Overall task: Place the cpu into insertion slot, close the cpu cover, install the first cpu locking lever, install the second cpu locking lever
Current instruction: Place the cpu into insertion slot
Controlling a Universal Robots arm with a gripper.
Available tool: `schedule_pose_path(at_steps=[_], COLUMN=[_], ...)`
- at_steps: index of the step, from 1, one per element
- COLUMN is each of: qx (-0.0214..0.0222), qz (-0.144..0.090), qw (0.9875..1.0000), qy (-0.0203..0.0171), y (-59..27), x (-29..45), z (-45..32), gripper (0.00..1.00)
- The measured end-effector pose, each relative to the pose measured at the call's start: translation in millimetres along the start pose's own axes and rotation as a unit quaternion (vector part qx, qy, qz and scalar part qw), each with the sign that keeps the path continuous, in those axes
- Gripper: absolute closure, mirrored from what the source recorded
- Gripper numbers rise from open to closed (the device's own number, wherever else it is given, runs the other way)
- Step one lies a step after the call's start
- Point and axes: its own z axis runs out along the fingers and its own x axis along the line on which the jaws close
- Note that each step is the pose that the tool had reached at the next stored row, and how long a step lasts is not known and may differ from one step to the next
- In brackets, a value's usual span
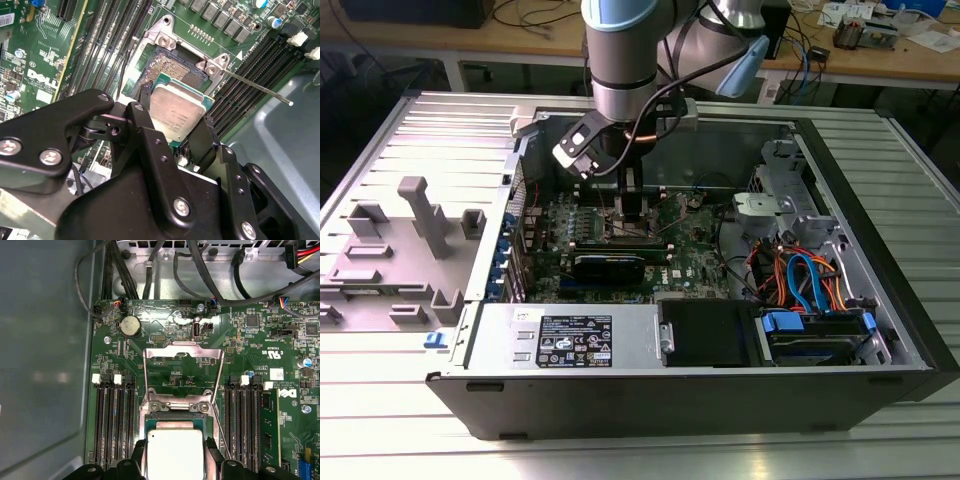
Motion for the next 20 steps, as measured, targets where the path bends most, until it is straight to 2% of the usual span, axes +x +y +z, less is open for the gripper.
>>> schedule_pose_path(at_steps=[13,20], qx=[0.0,0.0], qz=[-0.001,-0.001], qw=[1.0,1.0], qy=[0.0001,0.0001], y=[0.0,-0.8], x=[0.0,0.4], z=[0.2,9.1], gripper=[0.45,0.45])
